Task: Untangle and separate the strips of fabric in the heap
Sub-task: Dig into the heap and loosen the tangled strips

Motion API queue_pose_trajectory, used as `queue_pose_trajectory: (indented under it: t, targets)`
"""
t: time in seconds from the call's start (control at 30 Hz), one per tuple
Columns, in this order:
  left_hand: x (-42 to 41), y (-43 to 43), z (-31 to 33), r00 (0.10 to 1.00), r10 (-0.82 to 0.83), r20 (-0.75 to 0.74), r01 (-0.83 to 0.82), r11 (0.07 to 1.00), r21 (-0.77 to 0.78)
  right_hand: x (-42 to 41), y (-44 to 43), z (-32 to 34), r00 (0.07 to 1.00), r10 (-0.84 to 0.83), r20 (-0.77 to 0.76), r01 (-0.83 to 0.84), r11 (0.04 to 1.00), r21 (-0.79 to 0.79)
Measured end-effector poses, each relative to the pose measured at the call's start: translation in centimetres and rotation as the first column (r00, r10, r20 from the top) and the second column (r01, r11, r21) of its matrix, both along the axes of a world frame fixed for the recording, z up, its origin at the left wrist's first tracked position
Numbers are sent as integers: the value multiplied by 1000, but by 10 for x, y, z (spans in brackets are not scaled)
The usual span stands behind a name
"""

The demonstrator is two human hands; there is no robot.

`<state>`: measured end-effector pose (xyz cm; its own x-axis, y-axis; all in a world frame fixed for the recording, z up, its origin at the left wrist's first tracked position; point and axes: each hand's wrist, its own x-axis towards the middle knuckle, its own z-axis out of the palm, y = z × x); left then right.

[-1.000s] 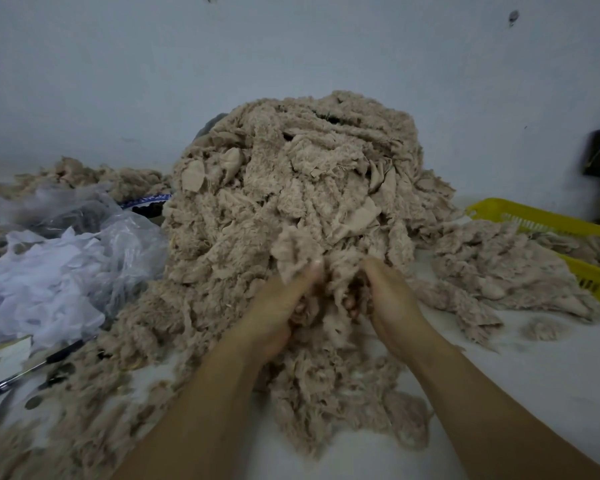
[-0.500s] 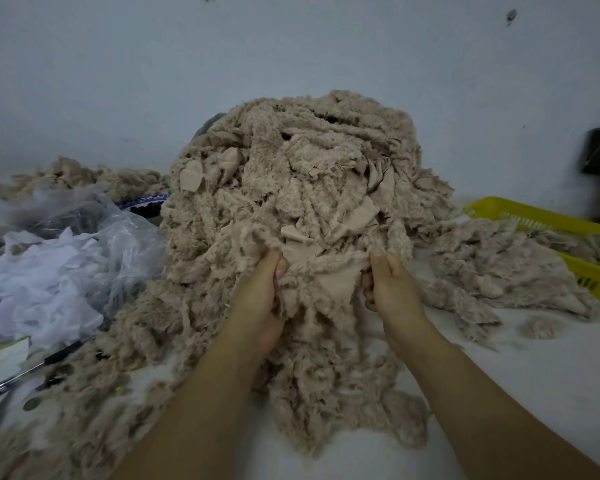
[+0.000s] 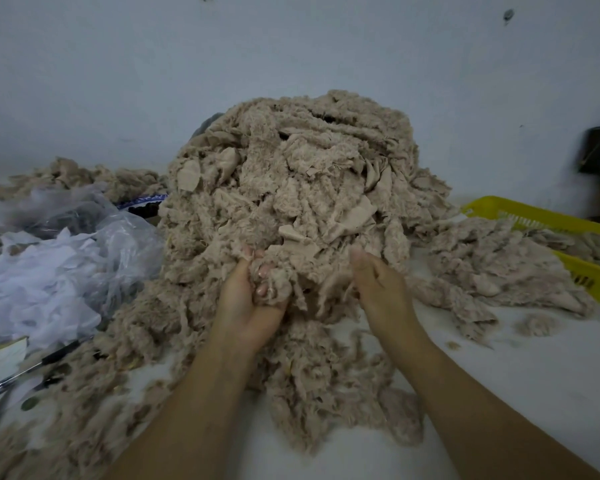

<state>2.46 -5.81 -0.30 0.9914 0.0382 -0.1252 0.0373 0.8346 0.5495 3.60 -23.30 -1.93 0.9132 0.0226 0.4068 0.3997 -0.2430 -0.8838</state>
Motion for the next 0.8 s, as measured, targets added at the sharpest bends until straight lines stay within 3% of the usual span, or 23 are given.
queue_pose_trajectory:
  t: [0.07,0.17,0.23,0.33,0.43,0.53,0.6,0.67,0.73,0.8]
  targets:
    - [0,0,0,1000,-20,16,20,1000,9,-3,5,1,990,87,107,-76,992,-104]
    - [0,-4,-1,996,-84,26,84,996,18,-1,15,-4,983,161,91,-111,908,-403]
    - [0,-5,-2,996,-93,17,93,996,4,2,20,-10,975,204,90,-135,862,-489]
    - [-2,-6,-5,987,-157,14,157,987,-13,4,22,-10,968,219,124,-140,879,-457]
    - [-4,-10,-7,976,-218,21,216,973,85,5,17,-6,971,202,129,-129,894,-430]
    - [-2,-7,-6,991,-123,44,122,992,25,10,2,-2,983,-20,180,90,917,-389]
    - [-1,-2,-4,996,-76,50,80,993,-89,15,-13,-1,963,-239,123,268,893,-362]
    - [-2,1,-4,996,-67,63,76,985,-154,21,-25,-3,941,-338,20,322,876,-359]
    - [-3,0,-4,995,-69,70,79,986,-147,25,-25,-6,955,-297,-18,265,876,-404]
    - [-5,-1,-4,991,-95,96,107,986,-125,23,-18,-6,990,-138,-36,113,916,-384]
